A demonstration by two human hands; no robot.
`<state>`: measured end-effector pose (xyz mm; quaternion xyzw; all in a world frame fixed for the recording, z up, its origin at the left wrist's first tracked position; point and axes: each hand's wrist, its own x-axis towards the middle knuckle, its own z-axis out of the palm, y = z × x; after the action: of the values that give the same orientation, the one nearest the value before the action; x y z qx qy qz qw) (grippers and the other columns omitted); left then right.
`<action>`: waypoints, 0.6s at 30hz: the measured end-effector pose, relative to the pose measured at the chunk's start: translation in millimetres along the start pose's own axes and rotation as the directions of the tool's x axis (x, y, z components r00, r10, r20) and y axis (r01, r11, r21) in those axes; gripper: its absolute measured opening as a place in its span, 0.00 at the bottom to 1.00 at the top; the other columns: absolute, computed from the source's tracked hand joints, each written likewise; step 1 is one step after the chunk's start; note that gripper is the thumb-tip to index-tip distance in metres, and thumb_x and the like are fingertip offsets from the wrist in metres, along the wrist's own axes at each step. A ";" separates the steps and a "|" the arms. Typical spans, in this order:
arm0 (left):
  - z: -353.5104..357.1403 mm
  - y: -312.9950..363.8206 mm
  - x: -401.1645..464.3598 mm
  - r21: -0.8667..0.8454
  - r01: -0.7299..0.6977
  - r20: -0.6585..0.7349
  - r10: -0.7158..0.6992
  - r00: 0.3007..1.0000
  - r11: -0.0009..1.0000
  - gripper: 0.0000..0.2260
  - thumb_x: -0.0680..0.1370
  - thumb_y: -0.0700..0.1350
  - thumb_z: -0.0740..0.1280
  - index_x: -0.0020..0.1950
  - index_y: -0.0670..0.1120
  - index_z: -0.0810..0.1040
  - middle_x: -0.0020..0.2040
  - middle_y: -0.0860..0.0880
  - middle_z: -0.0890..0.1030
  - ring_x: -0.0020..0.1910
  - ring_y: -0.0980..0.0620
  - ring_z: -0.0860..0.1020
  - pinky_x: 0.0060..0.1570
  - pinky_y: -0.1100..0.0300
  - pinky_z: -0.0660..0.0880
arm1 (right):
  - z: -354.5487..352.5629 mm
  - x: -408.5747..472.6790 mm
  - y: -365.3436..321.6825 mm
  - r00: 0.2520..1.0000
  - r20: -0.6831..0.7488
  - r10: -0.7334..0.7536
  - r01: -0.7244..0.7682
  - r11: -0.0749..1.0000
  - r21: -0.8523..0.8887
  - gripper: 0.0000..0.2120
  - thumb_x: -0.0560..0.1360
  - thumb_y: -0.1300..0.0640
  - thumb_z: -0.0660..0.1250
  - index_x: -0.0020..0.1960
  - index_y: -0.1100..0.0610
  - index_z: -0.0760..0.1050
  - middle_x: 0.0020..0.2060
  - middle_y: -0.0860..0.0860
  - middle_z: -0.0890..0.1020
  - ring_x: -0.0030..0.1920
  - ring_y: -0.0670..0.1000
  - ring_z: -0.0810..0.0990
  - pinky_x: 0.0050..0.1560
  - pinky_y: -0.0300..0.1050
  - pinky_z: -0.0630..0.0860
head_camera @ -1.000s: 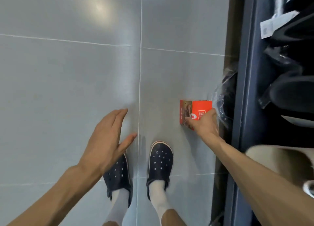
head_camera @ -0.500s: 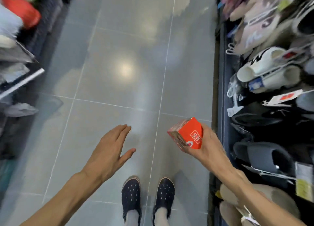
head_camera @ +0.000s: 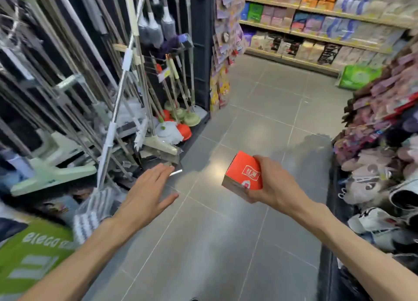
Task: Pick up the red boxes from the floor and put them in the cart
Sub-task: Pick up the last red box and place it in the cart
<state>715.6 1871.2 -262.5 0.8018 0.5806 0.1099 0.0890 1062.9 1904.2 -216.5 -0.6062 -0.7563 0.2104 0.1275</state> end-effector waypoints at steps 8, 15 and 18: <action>-135.1 -47.1 -148.4 0.098 0.349 -0.163 -0.331 0.929 0.932 0.30 0.79 0.65 0.59 0.73 0.46 0.66 0.69 0.47 0.71 0.68 0.46 0.69 0.69 0.55 0.63 | -21.4 36.7 -186.8 0.906 0.158 -0.392 0.394 0.919 0.017 0.38 0.62 0.34 0.69 0.67 0.49 0.66 0.54 0.47 0.76 0.53 0.51 0.76 0.51 0.51 0.76; -169.8 -21.9 -312.6 0.046 0.742 -0.320 -0.694 0.645 0.669 0.31 0.78 0.66 0.57 0.74 0.48 0.64 0.71 0.48 0.70 0.69 0.46 0.69 0.69 0.53 0.65 | 23.4 23.0 -351.2 0.530 0.339 -0.777 0.812 0.580 0.060 0.43 0.61 0.27 0.62 0.69 0.49 0.65 0.58 0.46 0.77 0.58 0.52 0.76 0.49 0.45 0.70; -173.3 13.6 -385.4 -0.011 0.858 -0.394 -0.791 0.468 0.513 0.30 0.77 0.65 0.58 0.73 0.48 0.66 0.69 0.48 0.72 0.67 0.46 0.70 0.67 0.54 0.65 | 49.4 -7.6 -421.3 0.313 0.376 -0.872 0.895 0.403 0.190 0.40 0.61 0.29 0.64 0.67 0.49 0.67 0.54 0.46 0.76 0.54 0.50 0.77 0.47 0.43 0.70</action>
<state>563.3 1503.2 -120.6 0.3906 0.9088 0.1382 -0.0500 678.8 1814.4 -60.2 -0.0366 -0.9762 0.2099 0.0400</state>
